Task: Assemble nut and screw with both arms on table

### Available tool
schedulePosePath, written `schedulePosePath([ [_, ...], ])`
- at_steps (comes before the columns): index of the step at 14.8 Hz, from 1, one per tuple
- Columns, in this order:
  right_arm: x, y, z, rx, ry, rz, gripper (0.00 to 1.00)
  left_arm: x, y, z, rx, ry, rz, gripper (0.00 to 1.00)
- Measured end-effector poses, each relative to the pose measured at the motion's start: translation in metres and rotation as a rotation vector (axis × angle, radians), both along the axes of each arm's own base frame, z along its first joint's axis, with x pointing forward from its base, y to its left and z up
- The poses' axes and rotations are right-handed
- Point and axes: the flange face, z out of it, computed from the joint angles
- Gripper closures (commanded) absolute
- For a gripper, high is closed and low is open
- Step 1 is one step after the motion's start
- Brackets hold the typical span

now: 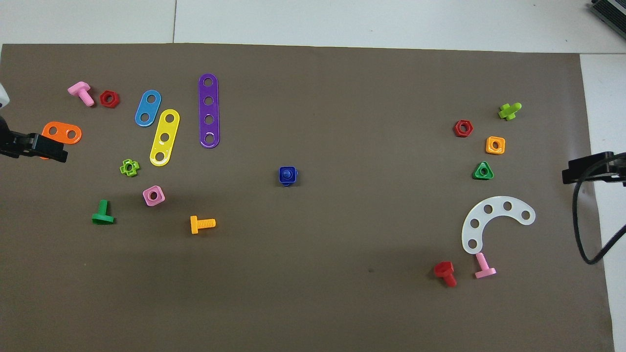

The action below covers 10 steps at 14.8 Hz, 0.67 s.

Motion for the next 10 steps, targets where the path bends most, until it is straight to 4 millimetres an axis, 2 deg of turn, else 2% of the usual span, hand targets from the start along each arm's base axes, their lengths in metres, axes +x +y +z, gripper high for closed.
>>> schedulePosePath([
  [2, 0.000, 0.000, -0.001, 0.000, 0.001, 0.001, 0.00, -0.016, -0.003, 0.027, 0.003, -0.014, 0.009, 0.00],
  [4, 0.000, 0.000, -0.001, 0.000, 0.002, 0.001, 0.00, -0.026, -0.008, 0.046, 0.009, -0.029, 0.015, 0.00],
  [10, -0.001, 0.002, 0.000, 0.001, 0.000, 0.004, 0.00, -0.029, -0.047, 0.063, 0.027, -0.044, 0.021, 0.00],
])
